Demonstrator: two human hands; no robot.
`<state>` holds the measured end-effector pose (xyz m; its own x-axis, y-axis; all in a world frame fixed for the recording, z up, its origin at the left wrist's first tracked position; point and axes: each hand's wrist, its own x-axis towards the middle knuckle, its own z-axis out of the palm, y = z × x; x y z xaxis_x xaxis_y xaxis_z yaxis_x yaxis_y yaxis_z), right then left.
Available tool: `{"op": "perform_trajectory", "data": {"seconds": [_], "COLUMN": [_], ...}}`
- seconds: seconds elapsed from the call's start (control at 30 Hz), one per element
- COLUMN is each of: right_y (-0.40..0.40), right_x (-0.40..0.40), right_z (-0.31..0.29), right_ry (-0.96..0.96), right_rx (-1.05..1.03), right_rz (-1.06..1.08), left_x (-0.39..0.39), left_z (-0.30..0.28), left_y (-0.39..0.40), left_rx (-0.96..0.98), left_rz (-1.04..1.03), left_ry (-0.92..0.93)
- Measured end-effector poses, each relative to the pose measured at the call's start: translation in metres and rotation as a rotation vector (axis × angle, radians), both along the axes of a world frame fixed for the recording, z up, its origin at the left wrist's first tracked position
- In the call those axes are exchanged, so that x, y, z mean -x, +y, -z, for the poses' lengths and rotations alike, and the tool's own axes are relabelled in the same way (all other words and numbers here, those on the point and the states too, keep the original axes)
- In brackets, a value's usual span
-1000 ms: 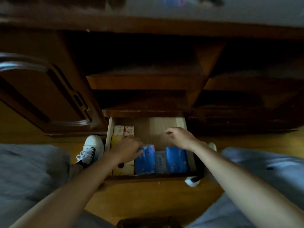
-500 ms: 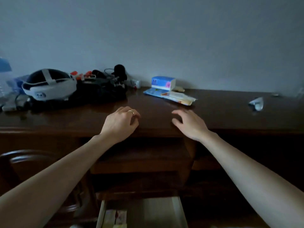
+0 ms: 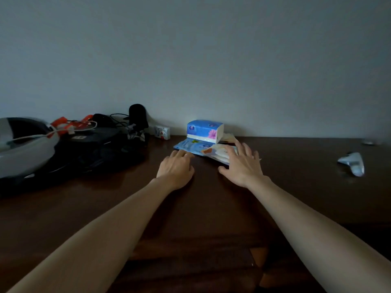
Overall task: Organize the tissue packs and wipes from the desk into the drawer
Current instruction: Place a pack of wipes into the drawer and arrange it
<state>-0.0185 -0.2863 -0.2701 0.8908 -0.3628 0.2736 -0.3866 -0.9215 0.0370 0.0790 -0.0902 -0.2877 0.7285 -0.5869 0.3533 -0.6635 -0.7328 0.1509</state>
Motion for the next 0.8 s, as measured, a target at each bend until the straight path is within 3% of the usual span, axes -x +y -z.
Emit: {"op": "perform_trajectory", "data": {"seconds": [0.17, 0.37, 0.57, 0.8], "right_y": [-0.032, -0.030, -0.011, 0.030], "right_x": [-0.034, -0.039, -0.012, 0.057], "right_z": [0.024, 0.022, 0.014, 0.011], "right_ry": [0.154, 0.052, 0.052, 0.009], "right_rx": [-0.173, -0.199, -0.181, -0.122], "right_rz": [0.073, 0.105, 0.127, 0.096], "left_x": [-0.064, -0.077, -0.034, 0.065], "left_z": [0.011, 0.008, 0.000, -0.006], "left_y": [-0.062, -0.076, -0.043, 0.027], "left_rx": [-0.190, -0.168, -0.240, -0.224], "left_rz": [0.075, 0.025, 0.039, 0.049], "left_ry": [0.138, 0.064, -0.022, 0.063]}}
